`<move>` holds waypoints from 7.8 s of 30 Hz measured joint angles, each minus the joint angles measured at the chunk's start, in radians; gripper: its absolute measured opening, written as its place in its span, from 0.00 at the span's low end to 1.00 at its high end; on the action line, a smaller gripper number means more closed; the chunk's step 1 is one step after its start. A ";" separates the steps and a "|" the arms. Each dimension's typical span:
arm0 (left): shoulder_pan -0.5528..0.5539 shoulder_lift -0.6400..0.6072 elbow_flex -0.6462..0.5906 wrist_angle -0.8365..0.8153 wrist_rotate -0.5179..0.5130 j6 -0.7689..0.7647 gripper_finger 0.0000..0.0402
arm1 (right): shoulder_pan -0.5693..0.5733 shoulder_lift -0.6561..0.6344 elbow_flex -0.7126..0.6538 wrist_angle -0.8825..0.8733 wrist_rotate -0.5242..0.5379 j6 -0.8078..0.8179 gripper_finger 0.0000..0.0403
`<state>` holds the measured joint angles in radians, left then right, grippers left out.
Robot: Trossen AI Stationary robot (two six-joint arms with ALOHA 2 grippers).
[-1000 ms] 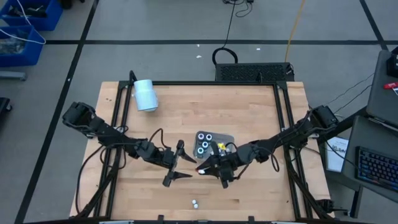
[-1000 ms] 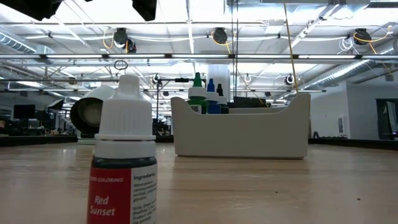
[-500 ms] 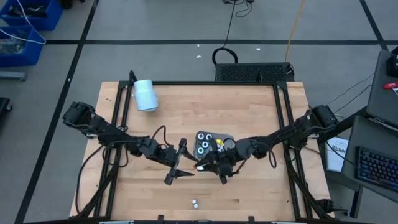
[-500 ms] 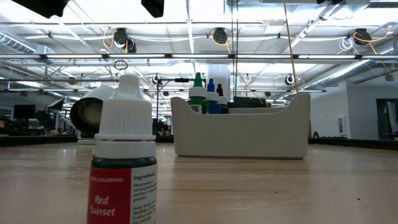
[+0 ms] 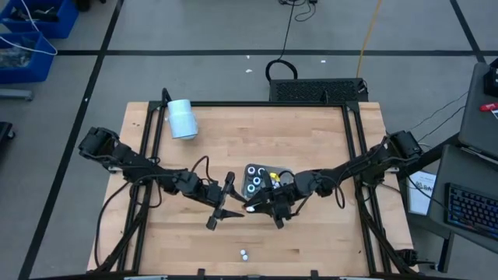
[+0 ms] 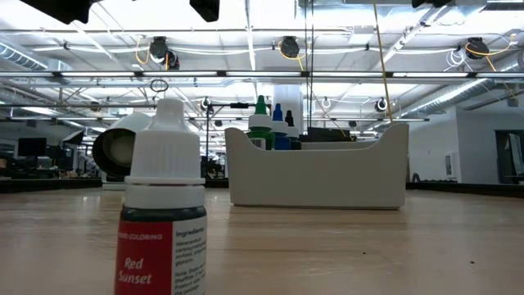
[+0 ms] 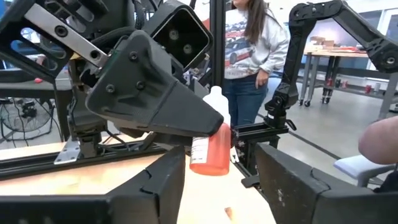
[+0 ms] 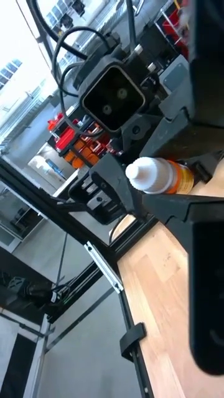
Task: Pick & Place food coloring
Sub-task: Put the small orange food coloring bottle into the bin
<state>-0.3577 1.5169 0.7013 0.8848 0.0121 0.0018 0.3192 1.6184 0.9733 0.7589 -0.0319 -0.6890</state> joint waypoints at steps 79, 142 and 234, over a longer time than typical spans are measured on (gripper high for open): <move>0.040 0.000 0.000 -0.129 -0.024 0.029 0.14 | 0.148 -0.052 0.181 -0.573 0.350 -0.034 0.24; 0.055 0.000 0.000 -0.227 -0.064 -0.018 0.15 | 0.142 0.032 0.257 -0.795 0.653 -0.104 0.12; 0.055 0.000 0.000 -0.261 -0.065 -0.015 0.18 | 0.140 0.032 0.257 -0.786 0.555 -0.052 0.15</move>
<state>-0.3023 1.5166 0.7010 0.6239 -0.0529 -0.0132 0.4587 1.6508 1.2307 -0.0269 0.5228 -0.7414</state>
